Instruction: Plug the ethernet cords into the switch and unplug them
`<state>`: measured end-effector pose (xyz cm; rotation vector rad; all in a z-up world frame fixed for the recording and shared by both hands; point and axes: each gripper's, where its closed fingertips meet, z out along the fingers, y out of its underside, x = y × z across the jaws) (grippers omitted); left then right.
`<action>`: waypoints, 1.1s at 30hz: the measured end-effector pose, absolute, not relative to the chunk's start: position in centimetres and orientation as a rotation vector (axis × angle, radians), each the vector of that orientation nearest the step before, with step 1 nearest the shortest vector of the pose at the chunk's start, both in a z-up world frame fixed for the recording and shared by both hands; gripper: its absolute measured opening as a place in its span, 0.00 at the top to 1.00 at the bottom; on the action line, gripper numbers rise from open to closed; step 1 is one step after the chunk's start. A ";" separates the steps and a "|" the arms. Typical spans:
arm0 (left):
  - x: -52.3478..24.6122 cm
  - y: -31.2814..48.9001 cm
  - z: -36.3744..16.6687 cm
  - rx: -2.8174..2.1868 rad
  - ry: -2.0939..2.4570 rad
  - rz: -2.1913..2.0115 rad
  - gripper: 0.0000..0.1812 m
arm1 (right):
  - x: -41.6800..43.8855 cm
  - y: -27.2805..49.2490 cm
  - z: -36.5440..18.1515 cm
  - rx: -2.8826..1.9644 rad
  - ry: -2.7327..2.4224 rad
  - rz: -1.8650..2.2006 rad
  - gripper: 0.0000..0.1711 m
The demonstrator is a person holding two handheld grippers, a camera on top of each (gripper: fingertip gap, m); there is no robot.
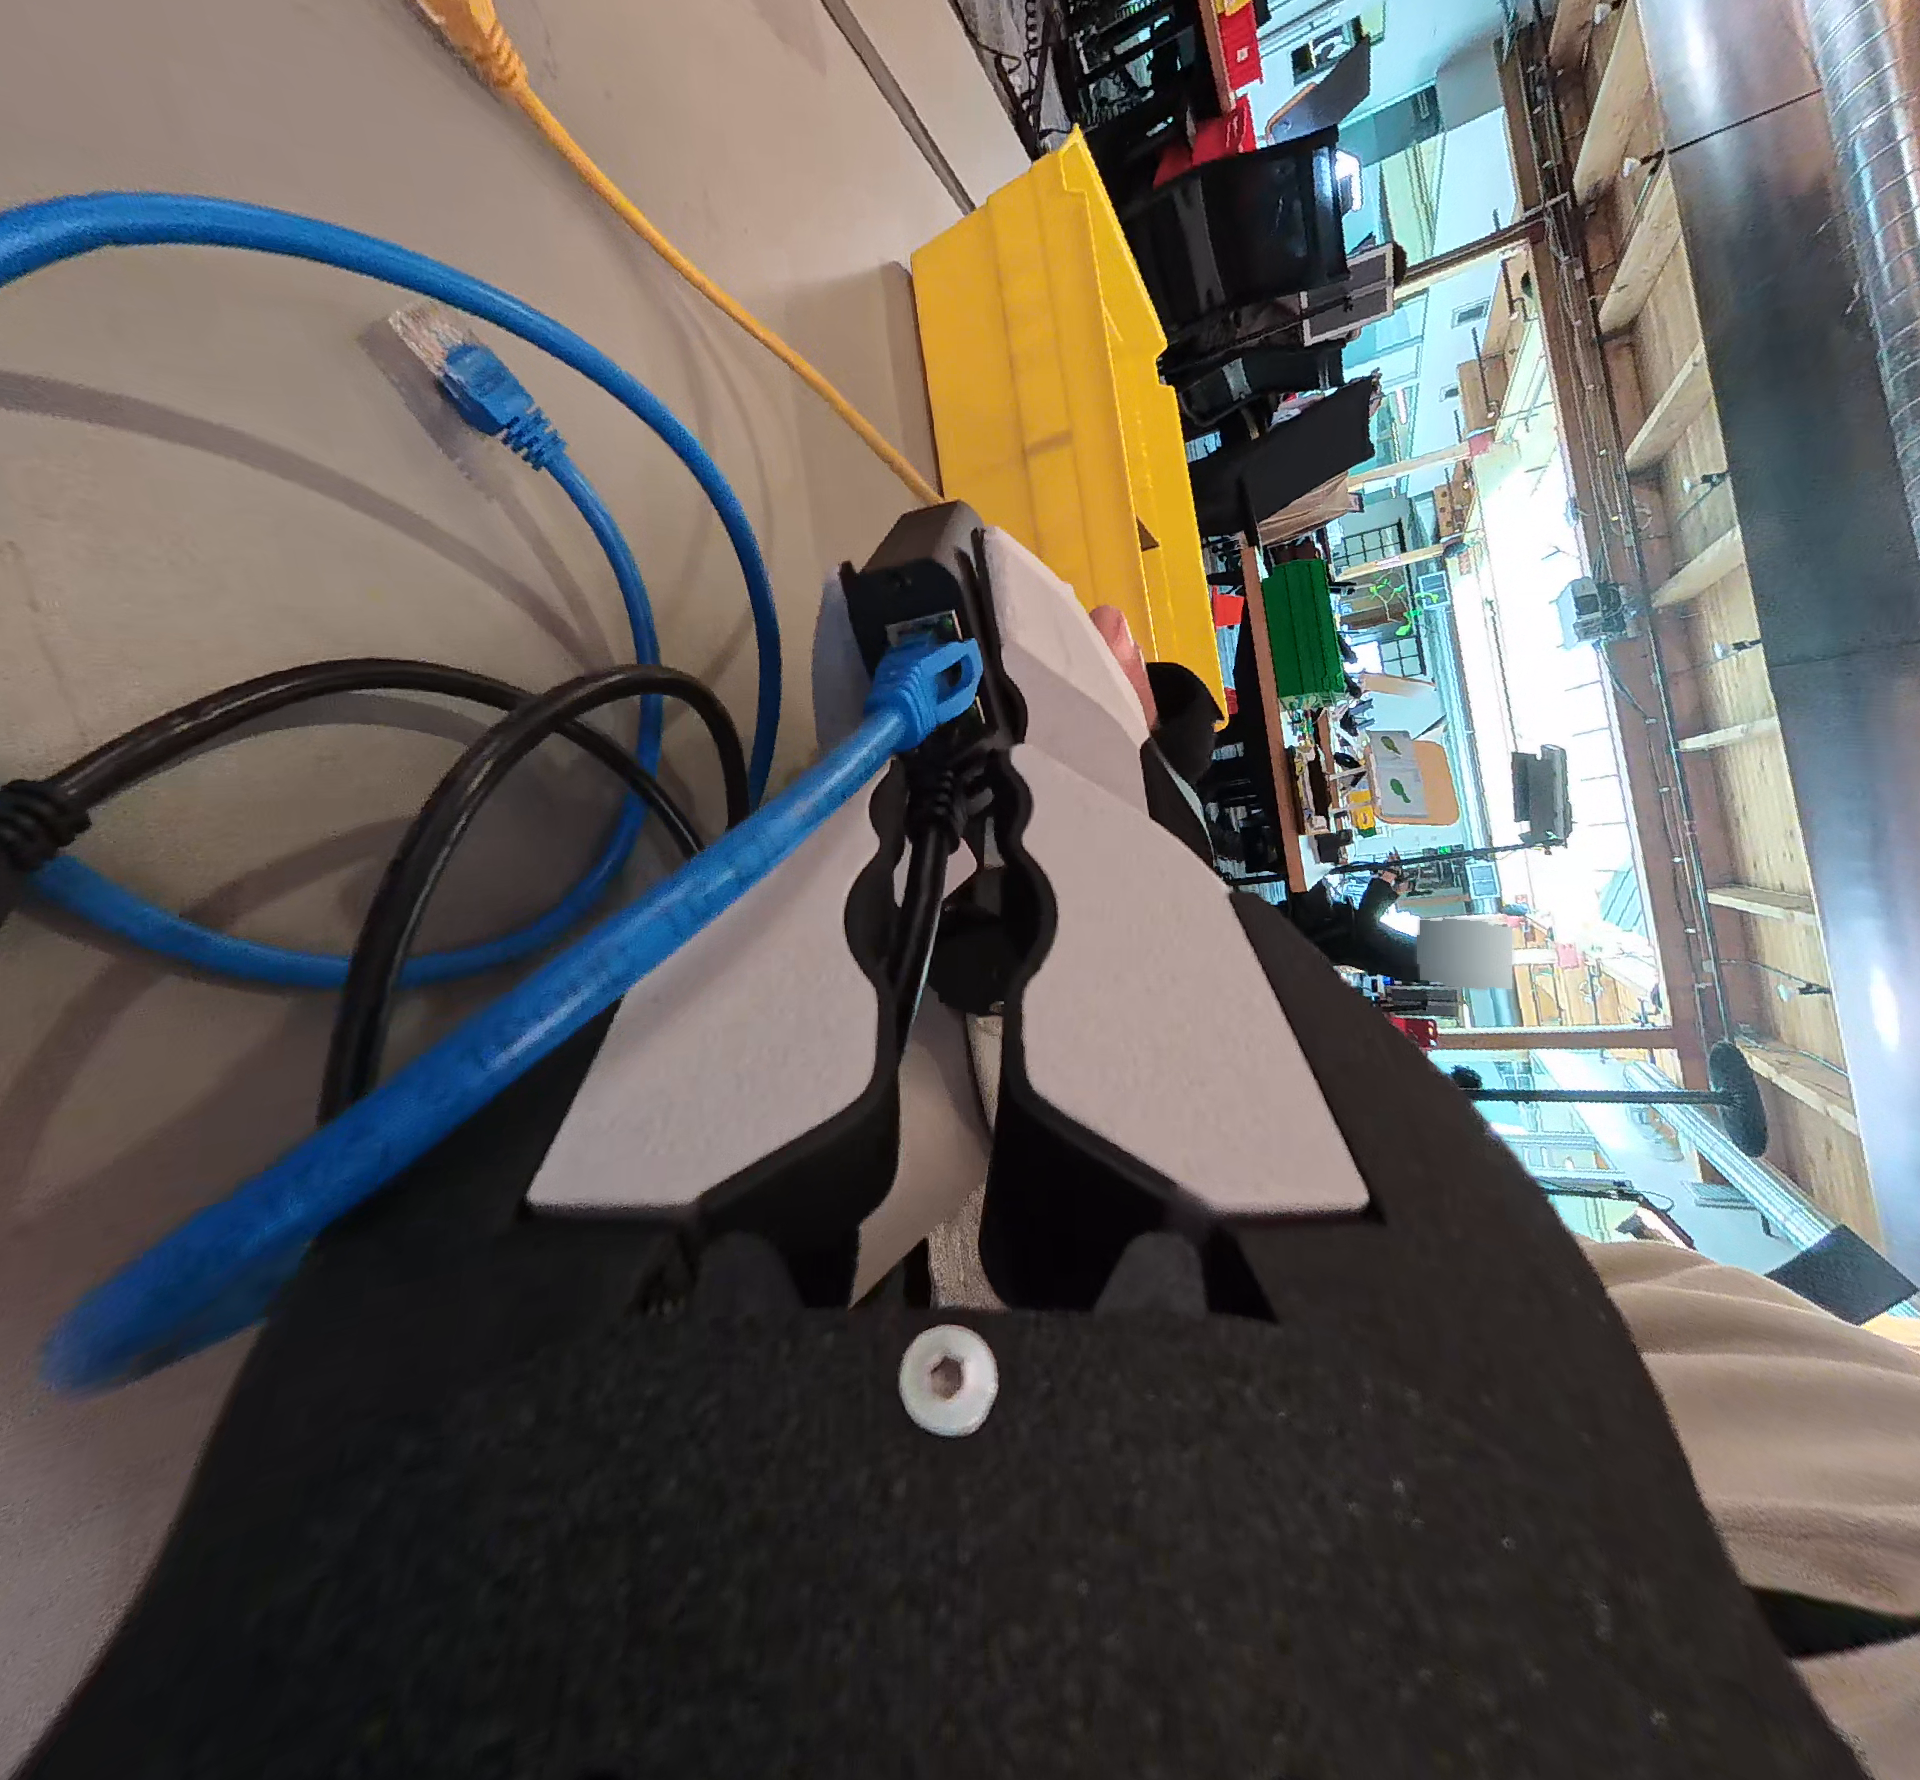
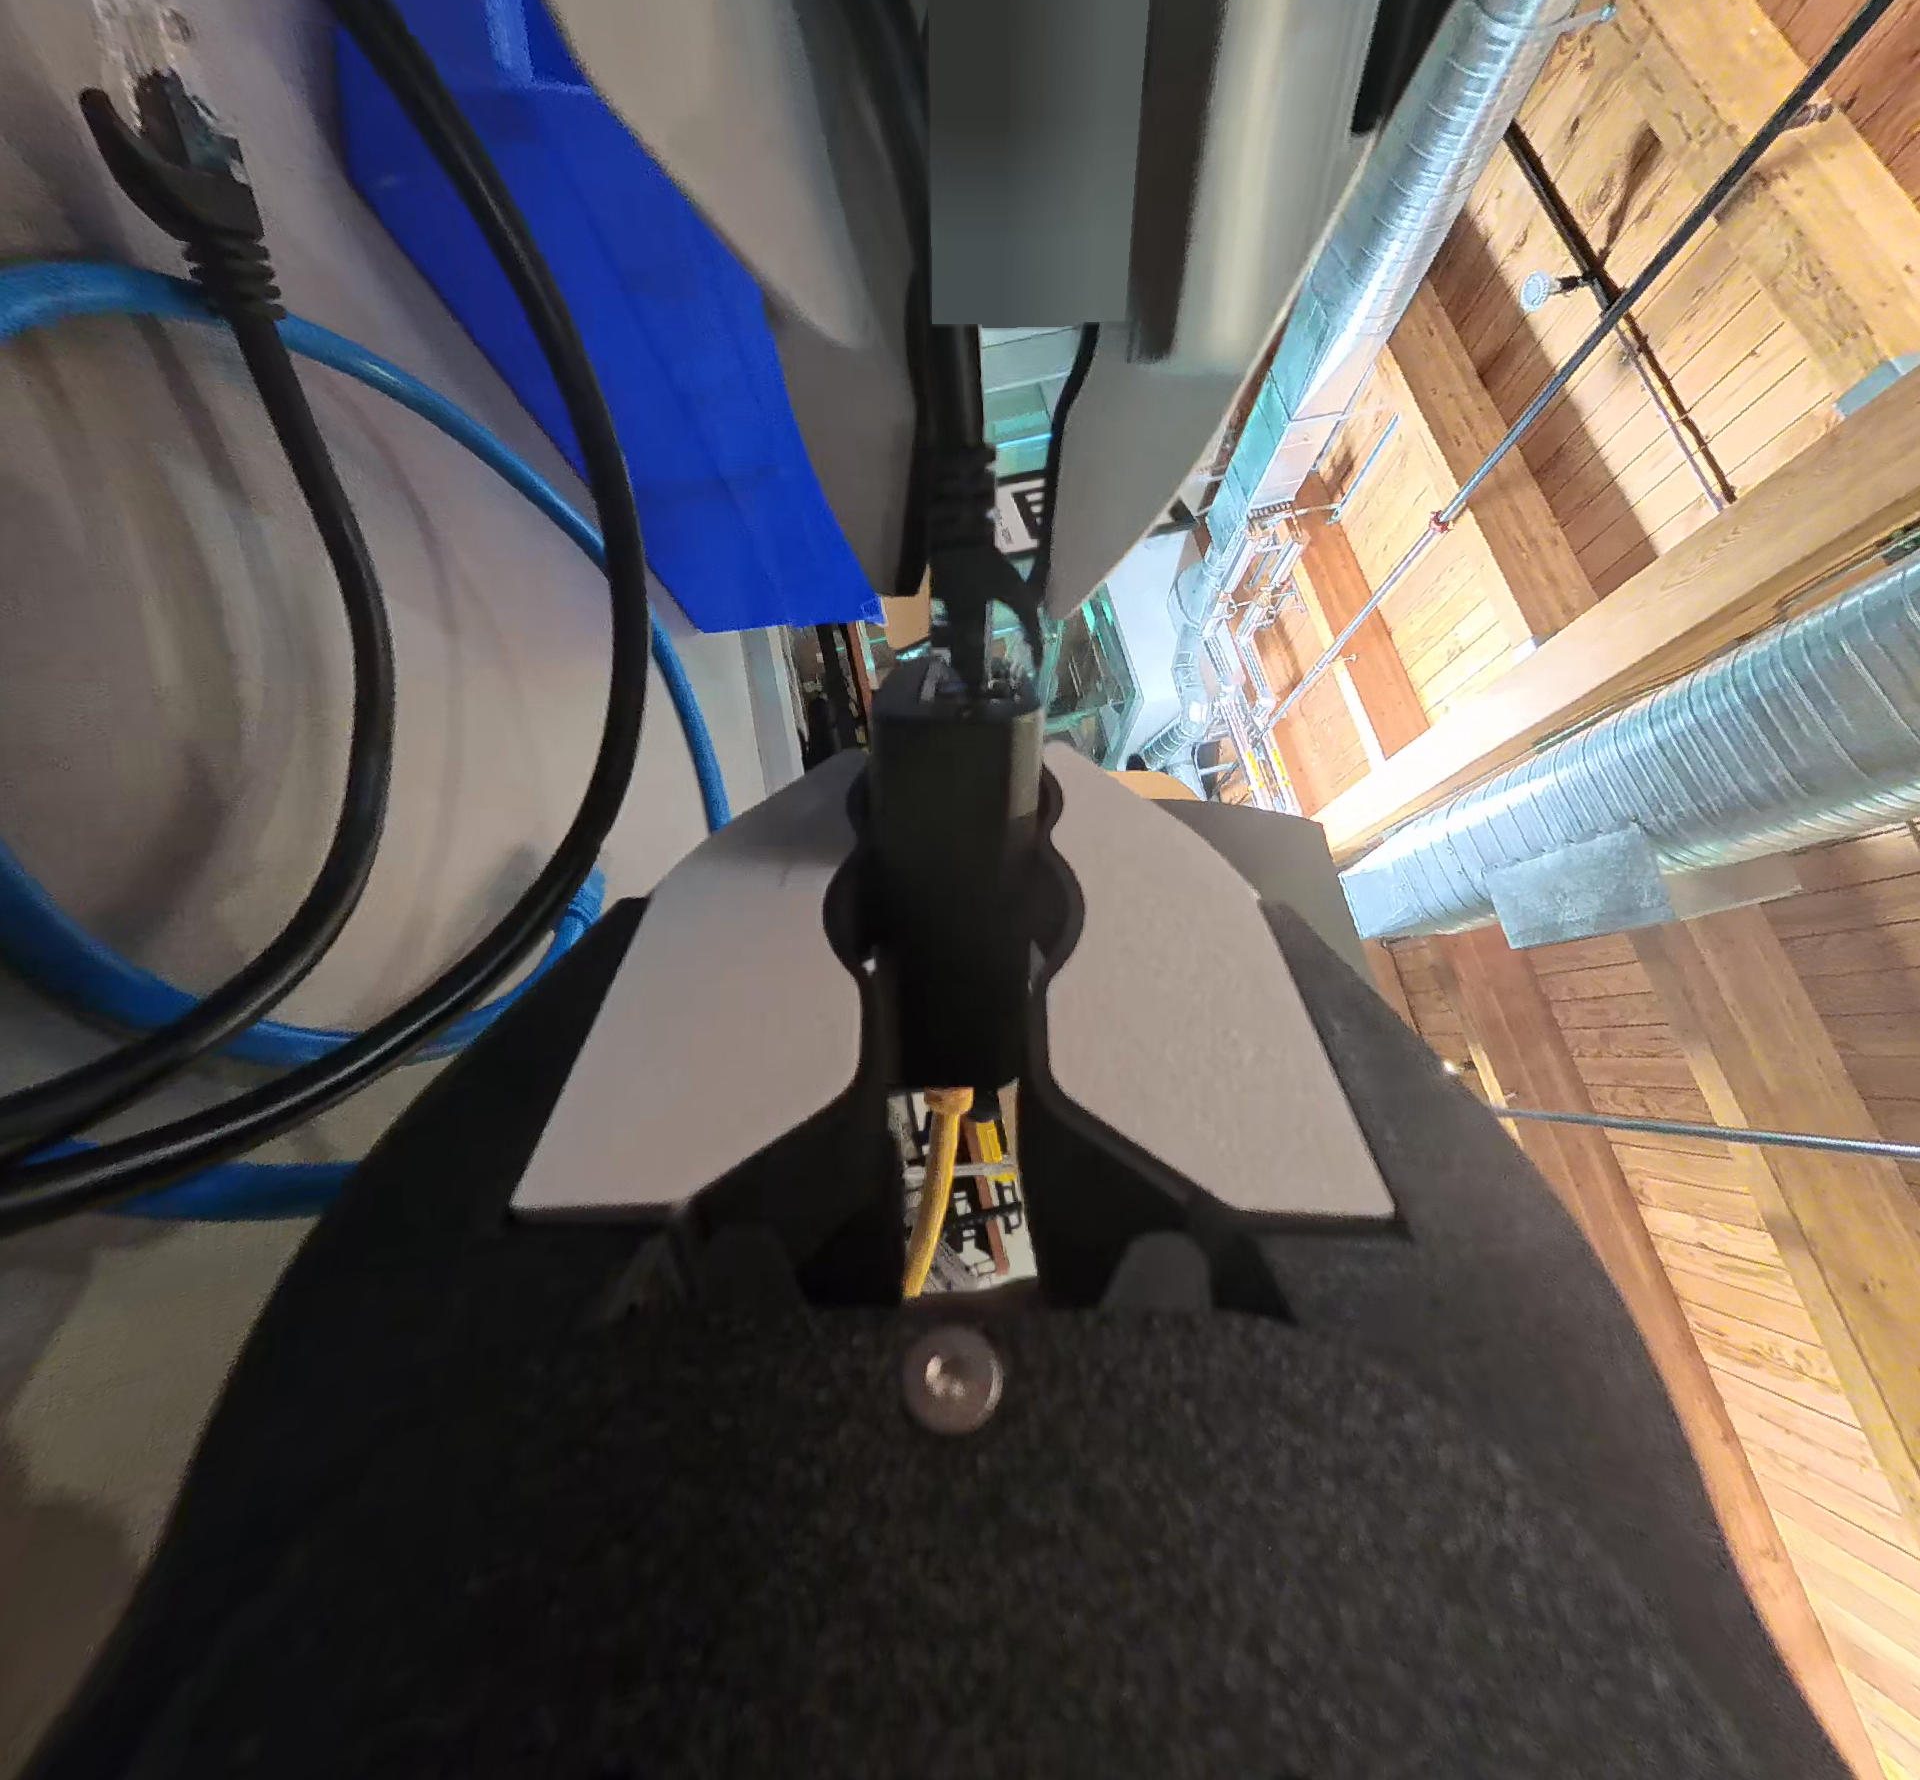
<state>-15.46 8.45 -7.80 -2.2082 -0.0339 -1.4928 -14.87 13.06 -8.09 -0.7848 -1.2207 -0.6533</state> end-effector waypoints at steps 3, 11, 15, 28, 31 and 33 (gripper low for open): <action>-15.5 8.2 -7.9 -2.217 -0.034 -1.522 0.92 | -15.0 12.9 -8.1 -0.766 -1.228 -0.649 0.85; -15.7 7.9 -7.8 -2.212 -0.004 -1.538 0.92 | -15.2 12.4 -7.9 -0.744 -1.229 -0.644 0.85; -15.4 7.9 -7.7 -2.206 -0.036 -1.601 0.92 | -15.1 12.7 -8.0 -0.748 -1.237 -0.656 0.85; -15.3 7.9 -7.9 -2.214 -0.095 -1.672 0.91 | -15.2 12.6 -8.1 -0.756 -1.252 -0.663 0.85; -15.2 7.8 -8.2 -2.221 -0.109 -1.676 0.91 | -15.5 12.2 -8.1 -0.734 -1.262 -0.671 0.85; -15.2 7.9 -8.3 -2.221 -0.112 -1.665 0.91 | -15.5 12.3 -8.2 -0.747 -1.263 -0.668 0.85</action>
